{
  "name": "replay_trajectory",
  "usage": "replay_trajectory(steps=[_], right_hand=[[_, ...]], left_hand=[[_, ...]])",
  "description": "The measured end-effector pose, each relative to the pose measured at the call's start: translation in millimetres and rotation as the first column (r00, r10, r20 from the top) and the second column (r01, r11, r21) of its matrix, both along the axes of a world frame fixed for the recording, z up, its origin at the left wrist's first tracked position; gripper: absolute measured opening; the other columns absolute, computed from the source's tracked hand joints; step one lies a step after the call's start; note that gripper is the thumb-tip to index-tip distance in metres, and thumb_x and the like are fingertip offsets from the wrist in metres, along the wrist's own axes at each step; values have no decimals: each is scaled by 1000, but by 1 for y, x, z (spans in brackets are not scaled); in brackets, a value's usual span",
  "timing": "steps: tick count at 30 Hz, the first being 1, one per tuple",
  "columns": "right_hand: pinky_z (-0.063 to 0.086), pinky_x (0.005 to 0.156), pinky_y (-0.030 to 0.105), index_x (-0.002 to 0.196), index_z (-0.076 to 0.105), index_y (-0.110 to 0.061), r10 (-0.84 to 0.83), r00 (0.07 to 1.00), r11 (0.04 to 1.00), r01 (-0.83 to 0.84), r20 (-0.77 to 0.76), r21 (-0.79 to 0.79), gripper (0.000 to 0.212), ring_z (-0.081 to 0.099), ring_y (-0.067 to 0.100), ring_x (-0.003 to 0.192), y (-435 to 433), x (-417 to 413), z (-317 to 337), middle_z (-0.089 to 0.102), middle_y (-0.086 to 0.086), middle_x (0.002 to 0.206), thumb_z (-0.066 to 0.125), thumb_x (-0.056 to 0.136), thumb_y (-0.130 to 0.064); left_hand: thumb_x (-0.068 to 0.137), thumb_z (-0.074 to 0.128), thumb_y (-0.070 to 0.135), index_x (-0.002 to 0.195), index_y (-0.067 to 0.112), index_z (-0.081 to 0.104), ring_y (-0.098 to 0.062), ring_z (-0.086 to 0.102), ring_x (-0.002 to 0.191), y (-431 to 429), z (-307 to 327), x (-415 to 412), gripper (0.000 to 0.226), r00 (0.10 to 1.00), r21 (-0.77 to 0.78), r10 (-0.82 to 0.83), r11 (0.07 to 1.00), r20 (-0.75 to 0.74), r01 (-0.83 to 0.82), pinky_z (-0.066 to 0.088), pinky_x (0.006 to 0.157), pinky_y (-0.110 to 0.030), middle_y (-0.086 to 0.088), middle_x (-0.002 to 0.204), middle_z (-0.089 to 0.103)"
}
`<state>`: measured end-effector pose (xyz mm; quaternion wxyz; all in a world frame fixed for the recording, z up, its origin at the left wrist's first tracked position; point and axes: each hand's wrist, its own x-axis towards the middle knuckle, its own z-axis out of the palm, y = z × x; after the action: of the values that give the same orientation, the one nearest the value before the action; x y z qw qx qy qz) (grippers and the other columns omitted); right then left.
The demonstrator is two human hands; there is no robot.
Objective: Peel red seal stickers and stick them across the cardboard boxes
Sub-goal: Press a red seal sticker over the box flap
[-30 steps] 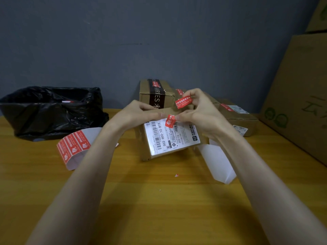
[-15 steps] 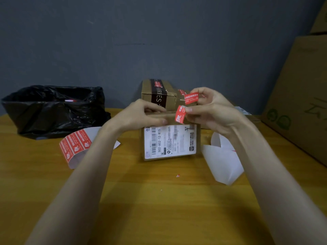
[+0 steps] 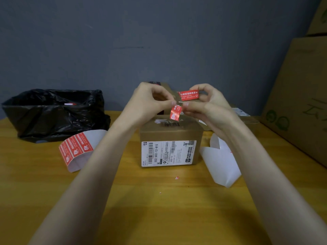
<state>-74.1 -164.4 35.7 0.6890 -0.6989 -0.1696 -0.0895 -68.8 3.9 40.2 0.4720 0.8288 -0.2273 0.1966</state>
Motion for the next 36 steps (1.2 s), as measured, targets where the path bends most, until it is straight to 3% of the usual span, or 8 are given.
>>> replay_trajectory(steps=[5, 9, 13, 16, 19, 22, 28, 36], right_hand=[[58, 74, 27, 98, 51, -16, -30, 1000, 999, 30, 6, -14, 28, 68, 20, 82, 1, 0, 0, 64, 6, 94, 62, 83, 4], [58, 67, 25, 104, 49, -10, -12, 999, 992, 18, -48, 123, 21, 71, 16, 67, 1, 2, -1, 66, 7, 93, 56, 89, 3], [59, 68, 30, 99, 50, -11, 4, 994, 977, 20, -110, 214, 13, 70, 20, 63, 1, 4, -1, 65, 9, 94, 52, 92, -1], [58, 68, 31, 94, 52, -13, 35, 990, 963, 3, -135, 271, 11, 70, 20, 64, 4, 3, -1, 65, 7, 89, 50, 94, -2], [58, 76, 35, 94, 56, -15, -28, 989, 969, 64, -148, 238, 10, 70, 25, 87, 1, 6, -5, 67, 11, 103, 53, 93, -6], [56, 82, 36, 91, 61, -17, -88, 982, 961, 128, -166, 245, 10, 67, 25, 99, -5, 7, -6, 68, 11, 106, 58, 89, -7], [42, 54, 14, 84, 65, -20, -78, 997, 994, 78, -14, 76, 13, 61, 0, 59, 6, 0, -5, 69, -7, 69, 66, 83, -8], [53, 62, 18, 80, 66, -17, -125, 988, 990, 130, 86, -60, 18, 69, 9, 64, 20, 2, -14, 72, -4, 66, 69, 79, 1]], left_hand=[[79, 73, 18, 69, 22, 70, 5, 61, 66, -1, 0, 0, 11, 998, 77, 51, 996, 46, -55, 47, 66, -7, 14, 69, 65], [84, 68, 19, 67, 28, 62, 1, 59, 71, -3, 3, -4, 20, 991, 224, 11, 974, 135, -41, 44, 66, -7, 15, 72, 63], [87, 64, 18, 76, 15, 67, -3, 60, 72, -4, 3, -5, 12, 994, 253, -56, 967, 90, 31, 46, 69, -13, 7, 75, 65], [88, 62, 14, 78, 10, 66, 0, 59, 71, -2, 1, -5, 12, 993, 204, -116, 973, 22, 109, 48, 73, -16, 5, 74, 64], [88, 60, 11, 76, 13, 64, 2, 59, 72, 2, 5, -8, 13, 979, 79, -194, 977, -63, 199, 49, 73, -13, 5, 76, 63], [87, 63, 12, 75, 15, 65, 2, 61, 73, 5, 8, -6, 12, 994, -92, -93, 992, -52, 88, 48, 74, -9, 5, 77, 65], [87, 64, 12, 77, 12, 67, 0, 59, 61, 5, -3, 5, 10, 979, -218, 112, 965, -171, -149, 48, 60, -11, 0, 73, 67], [86, 65, 8, 79, 4, 67, -15, 64, 62, -6, -5, 2, 8, 964, -340, 7, 935, -264, -100, 56, 62, -20, -13, 75, 69]])
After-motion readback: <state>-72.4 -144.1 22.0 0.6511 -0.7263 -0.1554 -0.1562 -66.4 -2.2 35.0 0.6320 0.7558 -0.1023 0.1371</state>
